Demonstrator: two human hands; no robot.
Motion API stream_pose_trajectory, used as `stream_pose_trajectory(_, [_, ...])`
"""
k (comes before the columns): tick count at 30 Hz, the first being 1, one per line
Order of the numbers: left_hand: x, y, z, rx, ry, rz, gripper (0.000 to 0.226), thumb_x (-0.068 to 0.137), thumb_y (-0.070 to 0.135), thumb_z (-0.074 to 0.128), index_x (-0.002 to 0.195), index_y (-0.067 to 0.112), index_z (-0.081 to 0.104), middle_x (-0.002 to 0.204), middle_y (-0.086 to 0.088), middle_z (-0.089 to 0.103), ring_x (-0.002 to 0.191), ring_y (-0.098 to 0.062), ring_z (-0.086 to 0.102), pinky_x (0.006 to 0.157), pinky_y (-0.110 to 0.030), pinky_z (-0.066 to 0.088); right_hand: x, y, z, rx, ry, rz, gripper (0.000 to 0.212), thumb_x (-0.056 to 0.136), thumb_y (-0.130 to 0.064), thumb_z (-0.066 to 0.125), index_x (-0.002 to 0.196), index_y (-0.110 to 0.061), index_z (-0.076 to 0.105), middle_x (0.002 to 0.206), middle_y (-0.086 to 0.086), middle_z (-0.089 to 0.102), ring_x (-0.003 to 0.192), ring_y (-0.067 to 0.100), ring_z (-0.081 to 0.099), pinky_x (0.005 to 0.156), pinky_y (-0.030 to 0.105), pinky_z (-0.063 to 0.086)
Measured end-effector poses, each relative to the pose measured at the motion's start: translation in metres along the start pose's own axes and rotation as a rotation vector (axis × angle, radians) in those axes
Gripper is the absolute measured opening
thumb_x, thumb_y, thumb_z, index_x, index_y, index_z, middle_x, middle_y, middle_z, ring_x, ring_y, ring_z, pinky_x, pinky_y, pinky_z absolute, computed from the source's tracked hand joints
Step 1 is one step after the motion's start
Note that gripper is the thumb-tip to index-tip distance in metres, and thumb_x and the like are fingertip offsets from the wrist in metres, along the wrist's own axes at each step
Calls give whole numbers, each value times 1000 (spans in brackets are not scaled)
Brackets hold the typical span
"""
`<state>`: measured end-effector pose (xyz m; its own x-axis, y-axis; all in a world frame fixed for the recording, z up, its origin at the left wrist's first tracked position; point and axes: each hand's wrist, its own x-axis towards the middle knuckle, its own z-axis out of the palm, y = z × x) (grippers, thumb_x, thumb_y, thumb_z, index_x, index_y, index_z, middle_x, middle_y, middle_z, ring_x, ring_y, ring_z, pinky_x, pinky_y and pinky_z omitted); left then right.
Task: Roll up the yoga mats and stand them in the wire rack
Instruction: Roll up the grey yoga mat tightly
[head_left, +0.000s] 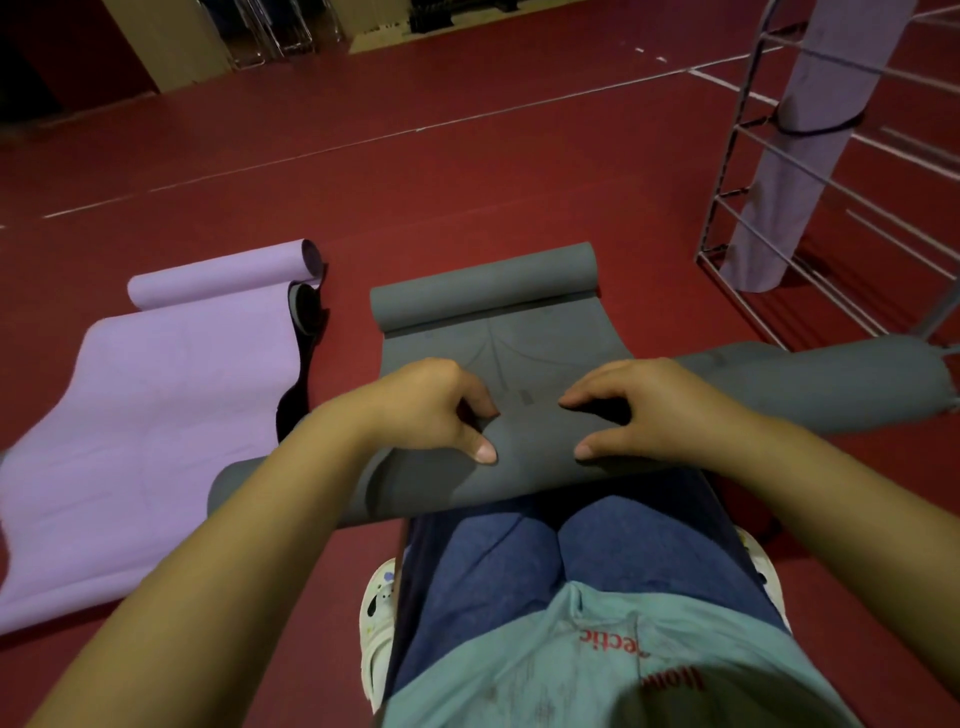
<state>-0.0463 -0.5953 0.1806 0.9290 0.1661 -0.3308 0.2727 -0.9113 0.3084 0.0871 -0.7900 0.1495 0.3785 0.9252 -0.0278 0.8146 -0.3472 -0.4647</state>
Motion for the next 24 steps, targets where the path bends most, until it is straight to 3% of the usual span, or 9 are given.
stream_pose_trajectory(3, [6, -1, -3, -8, -20, -1, 45, 73, 32, 80, 114, 18, 69, 109, 3, 70, 99, -13, 64, 91, -30, 48, 7, 2, -6, 9, -55, 41, 53, 73, -43, 76, 122, -29, 63, 124, -11, 62, 116, 6, 54, 98, 21, 40])
stream_pose_trajectory(6, [6, 4, -2, 134, -17, 15, 44, 80, 31, 73, 121, 20, 64, 117, 1, 67, 105, -17, 61, 92, -32, 47, 16, 4, -12, 61, -115, 89, 50, 75, -39, 77, 122, -28, 64, 123, -11, 63, 113, 3, 55, 90, 15, 38])
stream_pose_trajectory(9, [-6, 13, 5, 267, 93, 74, 41, 81, 34, 70, 120, 22, 64, 115, -1, 64, 106, -20, 58, 88, -33, 46, 25, 8, -16, 134, -167, 117, 49, 75, -35, 78, 121, -25, 65, 121, -9, 65, 112, 5, 58, 97, 21, 42])
stream_pose_trajectory(11, [-14, 16, 10, 260, 136, 97, 51, 74, 42, 74, 119, 21, 63, 114, -2, 61, 105, -20, 57, 86, -32, 46, 31, 11, -18, 155, -193, 131, 46, 75, -35, 78, 119, -25, 66, 117, -10, 66, 110, 6, 59, 99, 25, 44])
stream_pose_trajectory(15, [-10, 15, 24, 310, 124, 25, 80, 64, 53, 79, 129, 15, 51, 123, -4, 54, 110, -24, 54, 90, -33, 45, 45, 14, -25, 178, -266, 143, 41, 77, -35, 76, 116, -26, 68, 111, -12, 68, 102, 3, 61, 92, 20, 43])
stream_pose_trajectory(18, [-2, 16, 27, 394, 177, -6, 73, 66, 53, 76, 124, 15, 52, 119, -5, 56, 107, -25, 55, 86, -33, 44, 54, 14, -29, 186, -307, 167, 39, 77, -37, 76, 114, -28, 69, 109, -13, 68, 100, 2, 61, 94, 22, 43])
stream_pose_trajectory(21, [3, 12, 17, 331, 213, -6, 60, 65, 52, 75, 114, 21, 59, 110, -1, 62, 99, -23, 58, 81, -32, 46, 55, 13, -28, 165, -252, 164, 38, 78, -38, 74, 114, -27, 69, 108, -11, 69, 101, 3, 61, 91, 21, 42])
stream_pose_trajectory(24, [10, 4, 5, 273, 145, -4, 65, 65, 54, 77, 119, 22, 60, 111, -1, 65, 100, -23, 59, 83, -32, 47, 43, 10, -20, 25, -10, 82, 29, 82, -37, 71, 109, -26, 72, 109, -8, 70, 101, 6, 62, 84, 19, 42])
